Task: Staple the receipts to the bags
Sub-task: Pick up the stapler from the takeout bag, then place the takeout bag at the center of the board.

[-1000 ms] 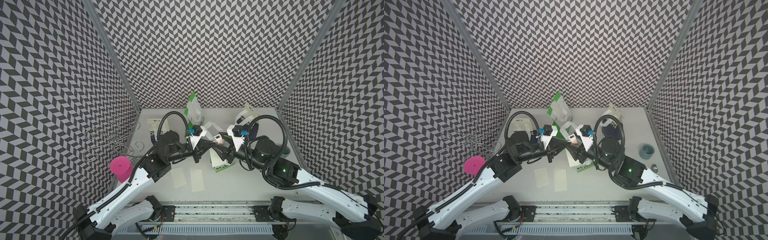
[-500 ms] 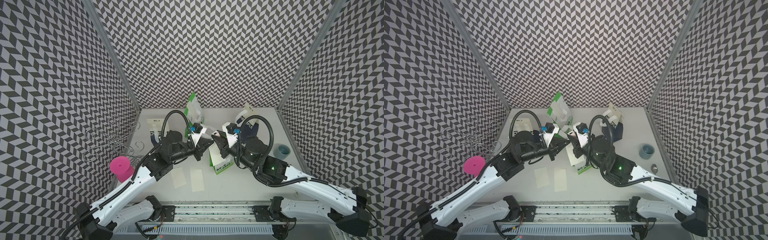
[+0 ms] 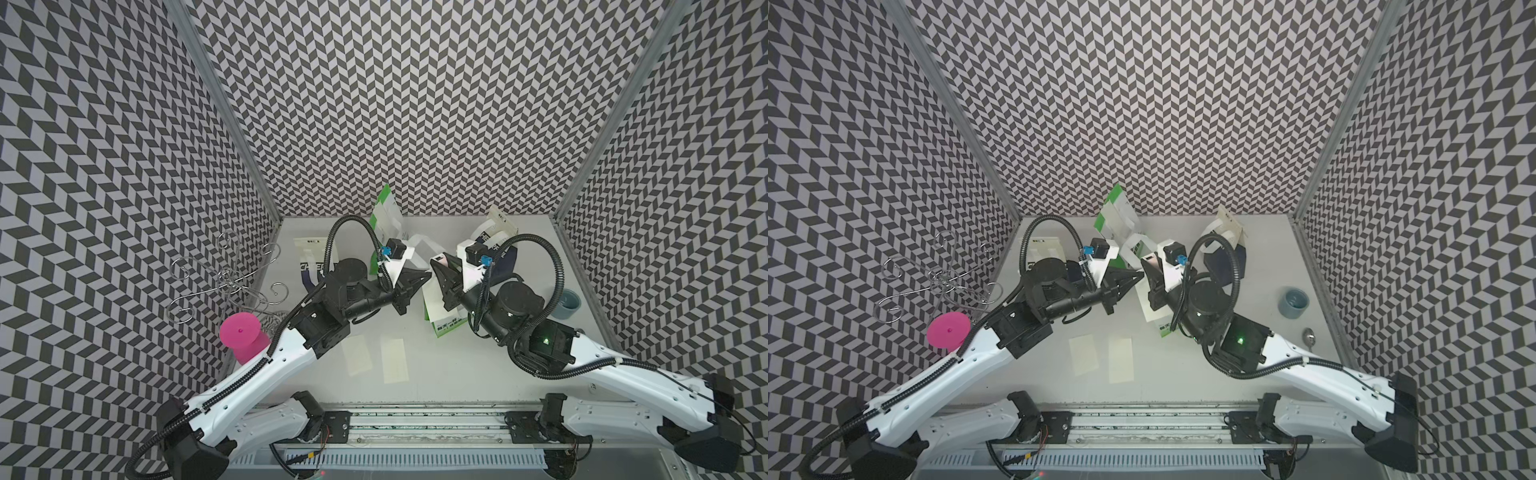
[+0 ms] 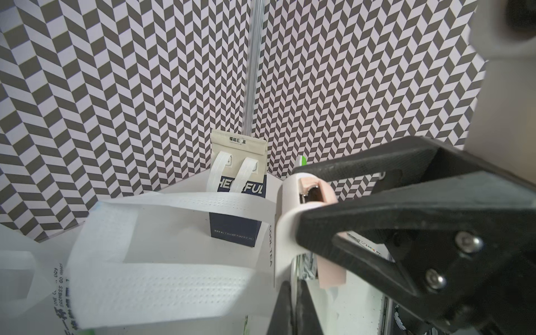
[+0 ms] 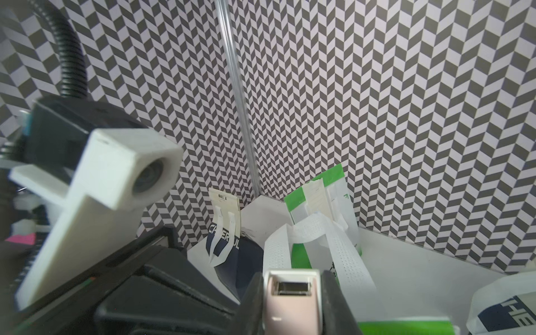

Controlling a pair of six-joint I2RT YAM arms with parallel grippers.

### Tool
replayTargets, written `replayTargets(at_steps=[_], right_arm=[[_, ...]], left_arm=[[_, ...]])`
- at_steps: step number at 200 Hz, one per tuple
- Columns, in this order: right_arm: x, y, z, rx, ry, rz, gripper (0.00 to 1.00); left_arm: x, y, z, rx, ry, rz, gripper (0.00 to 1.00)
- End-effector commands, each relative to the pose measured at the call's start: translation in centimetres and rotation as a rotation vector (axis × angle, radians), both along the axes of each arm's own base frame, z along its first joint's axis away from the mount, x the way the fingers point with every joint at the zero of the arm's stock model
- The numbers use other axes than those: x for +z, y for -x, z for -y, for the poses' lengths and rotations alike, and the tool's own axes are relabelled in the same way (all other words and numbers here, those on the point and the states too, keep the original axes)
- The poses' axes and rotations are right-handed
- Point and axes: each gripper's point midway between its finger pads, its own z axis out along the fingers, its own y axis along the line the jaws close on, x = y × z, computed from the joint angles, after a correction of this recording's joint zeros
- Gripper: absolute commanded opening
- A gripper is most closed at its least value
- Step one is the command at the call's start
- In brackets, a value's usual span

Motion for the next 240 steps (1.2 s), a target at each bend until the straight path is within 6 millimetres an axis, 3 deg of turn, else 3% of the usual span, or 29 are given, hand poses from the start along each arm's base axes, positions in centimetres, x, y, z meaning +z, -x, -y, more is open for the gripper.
replayTargets(at_steps=[1,17,35,45,55,70,102,143,159,200,240], right_arm=[[4.4,-0.9,4.2,-0.159,-0.184,0.064,0.0],[4.8,-0.7,3.8,-0.004,-0.264,0.045,0.0],[3.6,-2.4,5.7,-0.142,-0.224,0.008,0.0],[3.0,-3.0,5.6,-0.163,-0.181,-0.012,0.0],[2.7,-2.8,5.3,-0.138,-0.186,-0.01,0.0],[3.5,-1.0,4.0,0.056,-0.243,0.039,0.0],[1.0,-4.6,7.5,-0.266,-0.172,-0.077,0.0],[2.2,-3.5,9.4,-0.282,-0.226,0.003,0.0],[2.2,-3.3,9.7,-0.286,-0.224,0.007,0.0],[0.7,-2.5,10.5,-0.282,-0.218,-0.011,0.0],[-0.6,-1.8,11.0,-0.27,-0.199,-0.034,0.0]], left_arm=[[-0.2,-0.1,0.1,0.009,-0.02,-0.026,0.0],[-0.6,-0.4,0.1,0.016,-0.027,-0.035,0.0],[-0.6,-0.5,0.0,0.026,-0.024,-0.039,0.0],[-0.6,-0.4,0.0,0.023,-0.027,-0.035,0.0],[-0.6,-0.6,-0.1,0.033,-0.034,-0.032,0.0],[-0.7,-0.7,0.0,0.035,-0.043,-0.023,0.0],[-1.3,-1.5,0.4,0.046,-0.068,-0.026,0.0],[-1.6,-3.1,0.6,0.094,-0.082,-0.006,0.0],[-1.6,-5.3,0.7,0.15,-0.11,0.019,0.0],[-0.8,-13.1,0.8,0.313,-0.1,0.053,0.0],[-1.0,-20.1,2.4,0.373,-0.121,0.086,0.0]])
